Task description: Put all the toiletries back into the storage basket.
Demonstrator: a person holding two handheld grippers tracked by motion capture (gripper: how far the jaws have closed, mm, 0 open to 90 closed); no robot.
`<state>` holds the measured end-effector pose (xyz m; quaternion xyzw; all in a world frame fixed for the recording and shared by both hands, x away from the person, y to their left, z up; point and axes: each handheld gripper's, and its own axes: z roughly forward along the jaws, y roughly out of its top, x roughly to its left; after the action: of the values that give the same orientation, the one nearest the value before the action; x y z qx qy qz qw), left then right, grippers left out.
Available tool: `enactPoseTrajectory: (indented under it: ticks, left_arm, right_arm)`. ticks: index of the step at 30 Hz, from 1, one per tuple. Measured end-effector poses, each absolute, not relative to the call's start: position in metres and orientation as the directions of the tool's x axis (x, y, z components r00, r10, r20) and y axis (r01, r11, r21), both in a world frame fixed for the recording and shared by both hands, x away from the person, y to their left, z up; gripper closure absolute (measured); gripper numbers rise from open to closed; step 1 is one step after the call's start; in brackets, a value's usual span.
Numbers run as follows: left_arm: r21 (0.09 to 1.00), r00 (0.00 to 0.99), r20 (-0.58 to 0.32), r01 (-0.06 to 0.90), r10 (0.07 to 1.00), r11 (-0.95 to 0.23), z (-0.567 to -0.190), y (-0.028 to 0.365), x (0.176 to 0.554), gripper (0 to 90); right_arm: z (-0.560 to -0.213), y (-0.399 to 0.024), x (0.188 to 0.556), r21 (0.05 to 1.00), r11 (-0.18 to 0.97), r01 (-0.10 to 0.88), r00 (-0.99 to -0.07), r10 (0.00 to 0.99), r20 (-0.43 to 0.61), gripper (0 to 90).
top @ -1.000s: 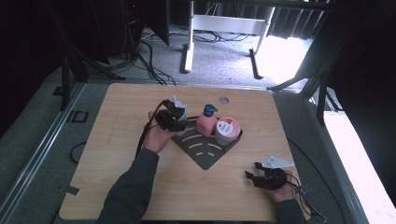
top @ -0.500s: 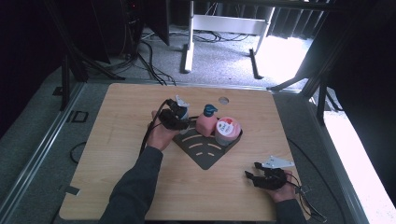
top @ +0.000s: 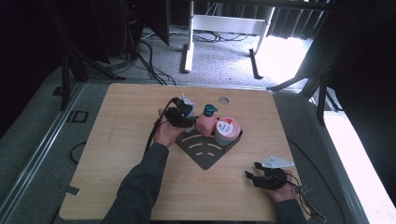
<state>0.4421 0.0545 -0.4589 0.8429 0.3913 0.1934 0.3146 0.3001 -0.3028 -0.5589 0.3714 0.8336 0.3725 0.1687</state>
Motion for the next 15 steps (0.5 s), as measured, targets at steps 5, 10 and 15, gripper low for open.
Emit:
enactPoseTrajectory:
  ticks: [5, 10, 15]
  left_arm:
    - [0.680, 0.605, 0.069, 0.553, 0.793, -0.481, -0.464, 0.053, 0.447, 54.8]
    - [0.685, 0.599, 0.060, 0.557, 0.799, -0.469, -0.467, 0.053, 0.450, 54.8]
    - [0.684, 0.580, 0.045, 0.575, 0.813, -0.448, -0.473, 0.053, 0.457, 54.8]
  right_arm:
    - [-0.559, -0.303, 0.300, 0.746, 0.447, 0.494, -0.667, 0.745, -0.005, 39.9]
    - [-0.559, -0.303, 0.300, 0.746, 0.447, 0.494, -0.667, 0.745, -0.004, 39.8]
    - [-0.559, -0.303, 0.300, 0.746, 0.447, 0.494, -0.668, 0.745, -0.004, 39.8]
